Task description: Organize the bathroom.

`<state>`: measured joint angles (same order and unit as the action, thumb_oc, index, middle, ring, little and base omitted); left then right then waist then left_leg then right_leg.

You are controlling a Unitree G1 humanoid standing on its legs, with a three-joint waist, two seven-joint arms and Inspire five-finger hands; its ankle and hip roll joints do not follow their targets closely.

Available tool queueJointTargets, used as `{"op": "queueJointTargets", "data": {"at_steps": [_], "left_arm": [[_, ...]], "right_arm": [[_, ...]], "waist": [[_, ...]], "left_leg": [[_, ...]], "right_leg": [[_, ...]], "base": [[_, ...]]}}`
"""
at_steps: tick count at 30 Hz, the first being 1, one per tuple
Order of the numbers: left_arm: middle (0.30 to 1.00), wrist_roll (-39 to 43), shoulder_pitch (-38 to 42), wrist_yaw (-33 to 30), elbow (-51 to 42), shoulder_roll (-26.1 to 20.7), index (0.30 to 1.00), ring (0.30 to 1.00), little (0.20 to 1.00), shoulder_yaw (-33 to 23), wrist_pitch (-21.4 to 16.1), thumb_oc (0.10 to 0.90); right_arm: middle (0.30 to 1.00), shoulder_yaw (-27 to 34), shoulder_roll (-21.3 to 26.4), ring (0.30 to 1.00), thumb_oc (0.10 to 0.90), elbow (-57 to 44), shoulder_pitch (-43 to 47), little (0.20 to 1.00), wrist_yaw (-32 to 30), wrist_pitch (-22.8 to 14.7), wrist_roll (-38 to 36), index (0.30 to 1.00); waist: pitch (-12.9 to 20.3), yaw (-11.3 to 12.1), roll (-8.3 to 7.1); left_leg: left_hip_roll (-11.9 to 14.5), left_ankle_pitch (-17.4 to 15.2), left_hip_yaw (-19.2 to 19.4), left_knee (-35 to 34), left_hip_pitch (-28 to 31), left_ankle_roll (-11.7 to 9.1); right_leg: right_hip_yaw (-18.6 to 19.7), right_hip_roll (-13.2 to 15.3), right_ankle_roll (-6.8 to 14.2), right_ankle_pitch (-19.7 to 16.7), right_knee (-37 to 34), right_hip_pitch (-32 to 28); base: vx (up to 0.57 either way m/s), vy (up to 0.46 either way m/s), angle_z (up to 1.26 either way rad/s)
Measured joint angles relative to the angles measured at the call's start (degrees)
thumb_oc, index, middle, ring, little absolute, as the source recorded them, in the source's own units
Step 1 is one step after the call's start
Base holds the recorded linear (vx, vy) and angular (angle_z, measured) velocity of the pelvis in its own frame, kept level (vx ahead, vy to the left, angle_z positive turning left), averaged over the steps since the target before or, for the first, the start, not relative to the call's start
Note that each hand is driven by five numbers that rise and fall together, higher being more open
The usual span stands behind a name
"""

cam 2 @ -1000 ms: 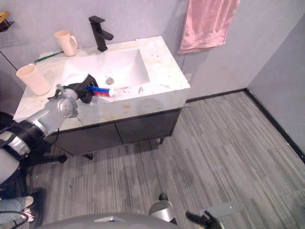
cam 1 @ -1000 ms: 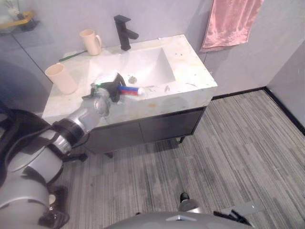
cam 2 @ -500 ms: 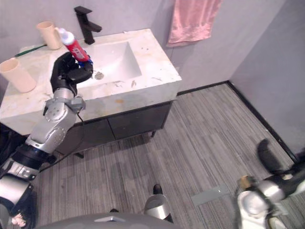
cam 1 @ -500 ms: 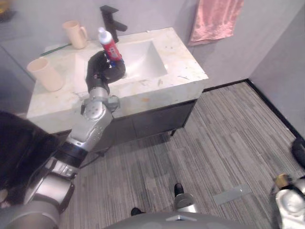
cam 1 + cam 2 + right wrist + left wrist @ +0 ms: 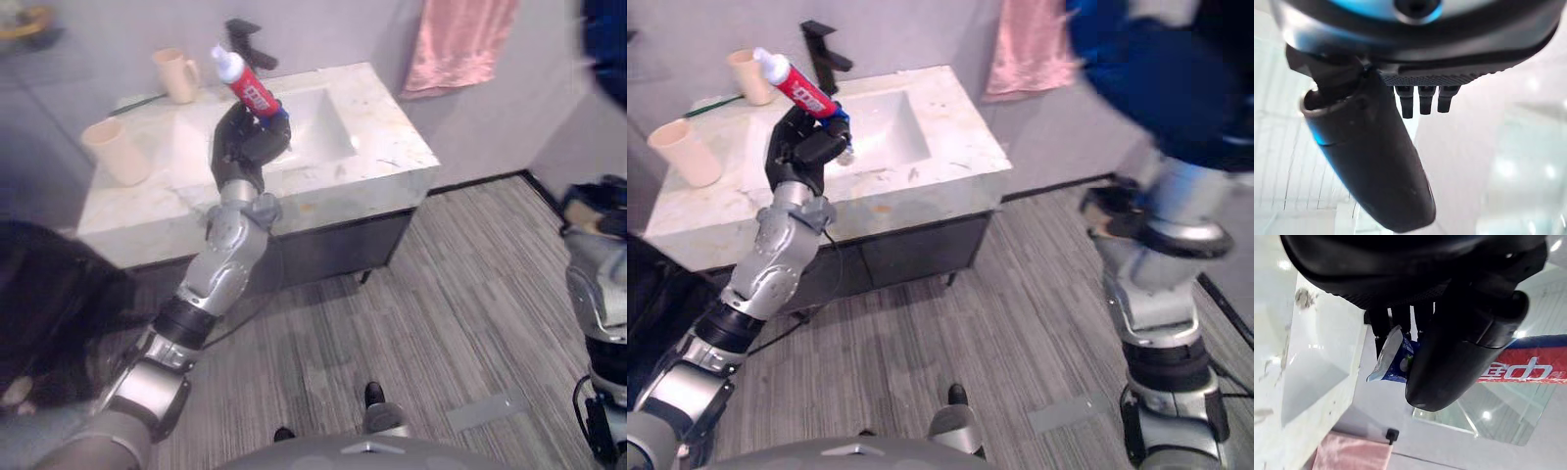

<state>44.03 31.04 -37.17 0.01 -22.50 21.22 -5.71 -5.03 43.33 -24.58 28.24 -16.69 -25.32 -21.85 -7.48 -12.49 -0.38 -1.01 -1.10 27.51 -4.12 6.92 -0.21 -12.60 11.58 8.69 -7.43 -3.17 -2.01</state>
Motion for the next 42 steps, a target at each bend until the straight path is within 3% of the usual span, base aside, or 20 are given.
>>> {"op": "queueJointTargets", "data": {"at_steps": [5, 11, 25, 32, 42], "left_arm": [[0.3, -7.9, -0.2, 1.9, 0.2, 0.0, 0.3, 0.3, 0.3, 1.0, 1.4, 0.4], [0.3, -13.2, -0.1, 4.0, 0.2, -0.9, 0.3, 0.3, 0.3, 1.1, 1.8, 0.4], [0.3, -13.2, -0.2, 6.0, 7.6, 0.1, 0.3, 0.3, 0.3, 3.3, 2.1, 0.4], [0.3, -13.2, -0.1, 7.3, 7.7, 0.4, 0.3, 0.3, 0.3, 3.6, 2.1, 0.4], [0.3, -13.2, -0.1, 8.2, 8.0, 1.1, 0.3, 0.3, 0.3, 3.6, 2.1, 0.4]], "right_arm": [[0.9, -12.6, 0.7, 0.9, 0.8, 6.3, 5.7, 0.9, 12.0, 15.5, -7.2, 0.9], [0.9, -16.7, -3.1, 0.9, 0.8, 12.8, 5.7, 0.9, 20.2, 24.0, -11.1, 0.9], [0.9, -19.2, -3.8, 0.9, 0.8, 16.2, 6.6, 0.9, 17.1, 24.9, -10.2, 0.9], [0.9, -19.2, -3.8, 0.9, 0.8, 22.0, 9.0, 0.9, 15.8, 24.9, -10.2, 0.9], [0.9, -19.2, -5.6, 0.9, 0.8, 22.6, 9.0, 0.9, 15.8, 24.8, -10.6, 0.9]], "waist": [[-0.1, 5.2, -1.03], [-0.6, 7.4, -3.47], [-0.9, 7.4, -4.04], [-1.4, 7.5, -4.54], [-1.7, 7.5, -4.65]], "left_leg": [[0.2, 0.5, -2.4, 0.0, -0.6, 0.3], [0.0, 0.6, -4.3, 0.0, -0.5, 0.3], [0.1, 0.5, -5.3, 0.0, -0.4, 0.3], [-0.1, 0.6, -5.3, 0.3, -0.4, 0.3], [-0.2, 0.5, -5.7, 0.9, -0.5, 0.3]], "right_leg": [[-3.3, 0.2, 0.0, 0.0, 0.0, -1.1], [-6.2, 0.5, -0.1, 0.0, 0.0, -2.2], [-8.0, 0.5, -0.1, 0.0, 0.1, -3.2], [-8.0, 0.7, -0.1, 0.0, 0.1, -3.3], [-8.6, 1.0, -0.1, 0.0, 0.1, -3.8]], "base": [[-0.01, -0.003, 0.3], [0.01, -0.032, 0.19], [0.02, -0.012, 0.06], [0.0, 0.0, 0.0], [0.01, 0.005, 0.03]]}}
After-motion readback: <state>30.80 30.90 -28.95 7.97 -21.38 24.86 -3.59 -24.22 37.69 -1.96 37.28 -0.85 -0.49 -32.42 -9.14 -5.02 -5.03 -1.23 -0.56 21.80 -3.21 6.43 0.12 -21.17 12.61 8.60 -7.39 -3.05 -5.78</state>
